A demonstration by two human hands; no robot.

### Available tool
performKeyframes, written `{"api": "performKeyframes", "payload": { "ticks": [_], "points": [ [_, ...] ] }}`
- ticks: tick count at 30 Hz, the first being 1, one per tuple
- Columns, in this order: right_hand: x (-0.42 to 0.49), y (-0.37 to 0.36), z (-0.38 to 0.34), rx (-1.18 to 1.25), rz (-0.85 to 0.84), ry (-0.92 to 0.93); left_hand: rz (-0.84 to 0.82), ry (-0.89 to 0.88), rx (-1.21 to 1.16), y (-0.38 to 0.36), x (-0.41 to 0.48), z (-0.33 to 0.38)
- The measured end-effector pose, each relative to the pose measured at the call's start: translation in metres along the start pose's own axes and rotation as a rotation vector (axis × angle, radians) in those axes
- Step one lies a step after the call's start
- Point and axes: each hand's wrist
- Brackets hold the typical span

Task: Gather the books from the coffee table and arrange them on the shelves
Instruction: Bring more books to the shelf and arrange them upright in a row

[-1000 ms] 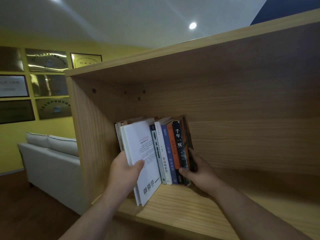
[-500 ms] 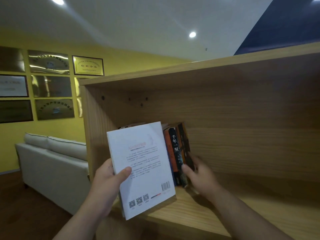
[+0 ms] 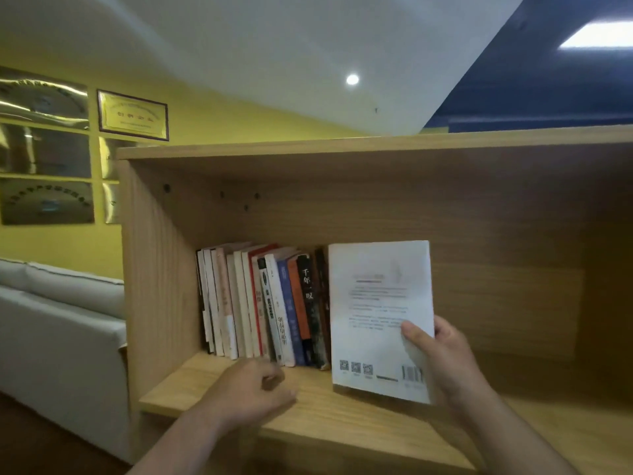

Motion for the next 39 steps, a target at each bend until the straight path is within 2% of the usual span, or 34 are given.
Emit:
{"api": "performKeyframes", "payload": {
  "ticks": [4, 6, 12, 17, 22, 26, 32, 39],
  "points": [
    [0.012, -0.004, 0.007, -0.18, 0.236, 0.045, -0.035, 0.006, 0.075, 0.0, 0.01, -0.005],
    [0.025, -0.02, 0.013, -0.261, 0.253, 0.083, -0.042, 0.014, 0.104, -0.003, 0.013, -0.006],
    [0.045, -0.07, 0.03, -0.345, 0.125, 0.123, -0.015, 0.041, 0.138, -0.008, 0.02, -0.012],
    [0.05, -0.068, 0.033, -0.446, -0.161, -0.017, 0.003, 0.035, 0.174, -0.01, 0.027, -0.018],
    [0.051, -0.06, 0.041, -0.424, -0.407, -0.124, 0.029, 0.017, 0.188, -0.013, 0.031, -0.022],
    [0.056, -0.069, 0.043, -0.436, -0.464, -0.126, 0.035, 0.017, 0.183, -0.013, 0.031, -0.02],
    [0.062, -0.075, 0.045, -0.534, -0.41, -0.096, 0.031, 0.028, 0.173, -0.012, 0.027, -0.016],
    [0.075, -0.075, 0.051, -0.458, -0.364, -0.141, -0.024, 0.063, 0.148, -0.006, 0.022, -0.007]
  ]
}}
Point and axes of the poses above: each hand's wrist, its own x-axis towards the middle knuckle, its own y-axis out of the back of the hand, z = x × y, and after that the axes turned 13 degrees about -z, right-handed
